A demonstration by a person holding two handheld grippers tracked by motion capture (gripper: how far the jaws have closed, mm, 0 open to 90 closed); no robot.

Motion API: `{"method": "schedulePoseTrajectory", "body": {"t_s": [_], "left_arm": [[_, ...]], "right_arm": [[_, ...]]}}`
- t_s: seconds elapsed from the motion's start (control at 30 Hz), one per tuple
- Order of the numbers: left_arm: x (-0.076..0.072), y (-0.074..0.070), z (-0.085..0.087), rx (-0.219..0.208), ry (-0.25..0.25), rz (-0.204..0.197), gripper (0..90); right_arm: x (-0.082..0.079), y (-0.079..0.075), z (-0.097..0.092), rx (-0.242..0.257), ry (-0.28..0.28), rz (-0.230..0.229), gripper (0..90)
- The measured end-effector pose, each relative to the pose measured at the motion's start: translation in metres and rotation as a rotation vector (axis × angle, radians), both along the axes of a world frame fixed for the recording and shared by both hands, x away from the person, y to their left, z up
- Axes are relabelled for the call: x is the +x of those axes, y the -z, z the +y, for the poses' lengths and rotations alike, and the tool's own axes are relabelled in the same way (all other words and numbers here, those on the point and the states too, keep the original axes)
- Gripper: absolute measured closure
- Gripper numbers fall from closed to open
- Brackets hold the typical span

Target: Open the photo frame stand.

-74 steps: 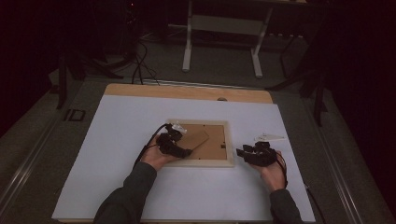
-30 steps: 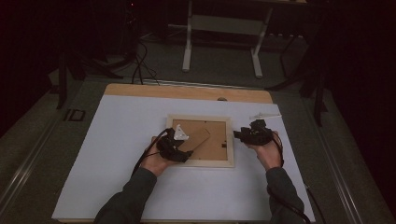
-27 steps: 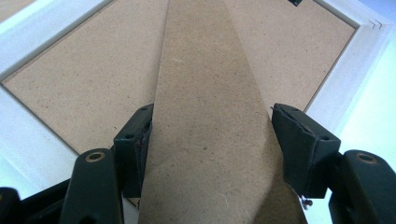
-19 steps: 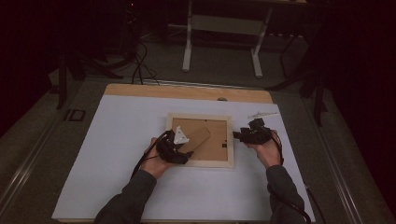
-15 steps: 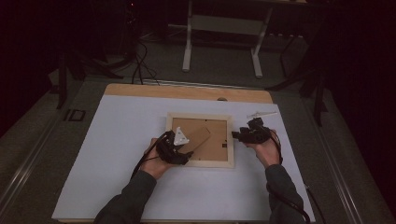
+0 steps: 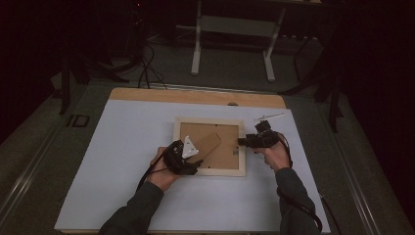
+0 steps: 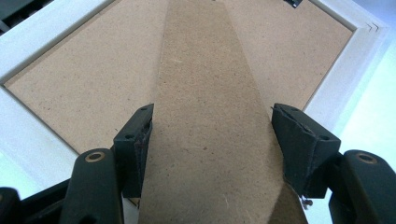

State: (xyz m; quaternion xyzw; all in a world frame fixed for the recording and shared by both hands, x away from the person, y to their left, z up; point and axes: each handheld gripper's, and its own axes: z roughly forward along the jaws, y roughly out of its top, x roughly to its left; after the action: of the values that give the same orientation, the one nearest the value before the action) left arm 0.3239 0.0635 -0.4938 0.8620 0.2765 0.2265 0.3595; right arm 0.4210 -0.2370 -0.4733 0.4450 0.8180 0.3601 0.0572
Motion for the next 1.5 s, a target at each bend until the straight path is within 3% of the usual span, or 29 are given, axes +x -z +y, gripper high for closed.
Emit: {"method": "schedulePoseTrajectory", "body": {"t_s": [0.23,0.43,0.8,1.03,1.13,1.27,1.33,1.37,1.43,1.5], "left_arm": [[-0.005,-0.005,0.000,-0.015,0.006,-0.026,36.6],[-0.009,-0.004,-0.002,0.008,0.010,-0.063,36.6],[-0.013,-0.002,-0.002,0.015,0.018,-0.104,36.5],[-0.013,-0.001,-0.001,0.025,0.022,-0.106,36.4],[-0.012,0.001,-0.001,0.013,0.019,-0.096,36.3],[-0.007,0.002,0.003,-0.002,0.031,-0.035,35.2],[-0.006,0.002,0.003,-0.009,0.035,-0.027,32.4],[-0.004,0.003,0.004,-0.021,0.051,0.010,29.7],[-0.004,0.003,0.003,-0.023,0.053,0.019,26.8],[-0.001,0.003,0.005,-0.058,0.056,0.058,25.8]], "right_arm": [[0.006,-0.001,0.000,0.012,0.007,0.016,49.0],[0.011,-0.002,0.001,0.032,0.007,0.019,49.6],[0.017,0.000,-0.006,0.109,-0.014,0.066,51.7],[0.015,-0.001,-0.010,0.129,-0.014,0.072,54.6],[0.014,-0.002,-0.010,0.135,-0.013,0.069,55.0],[0.012,-0.002,-0.011,0.146,-0.007,0.064,55.7],[0.011,-0.001,-0.011,0.157,0.003,0.062,56.0],[0.010,0.000,-0.011,0.162,0.010,0.060,56.2],[0.010,0.000,-0.011,0.168,0.015,0.057,56.3],[0.010,0.001,-0.011,0.168,0.018,0.056,56.4]]}}
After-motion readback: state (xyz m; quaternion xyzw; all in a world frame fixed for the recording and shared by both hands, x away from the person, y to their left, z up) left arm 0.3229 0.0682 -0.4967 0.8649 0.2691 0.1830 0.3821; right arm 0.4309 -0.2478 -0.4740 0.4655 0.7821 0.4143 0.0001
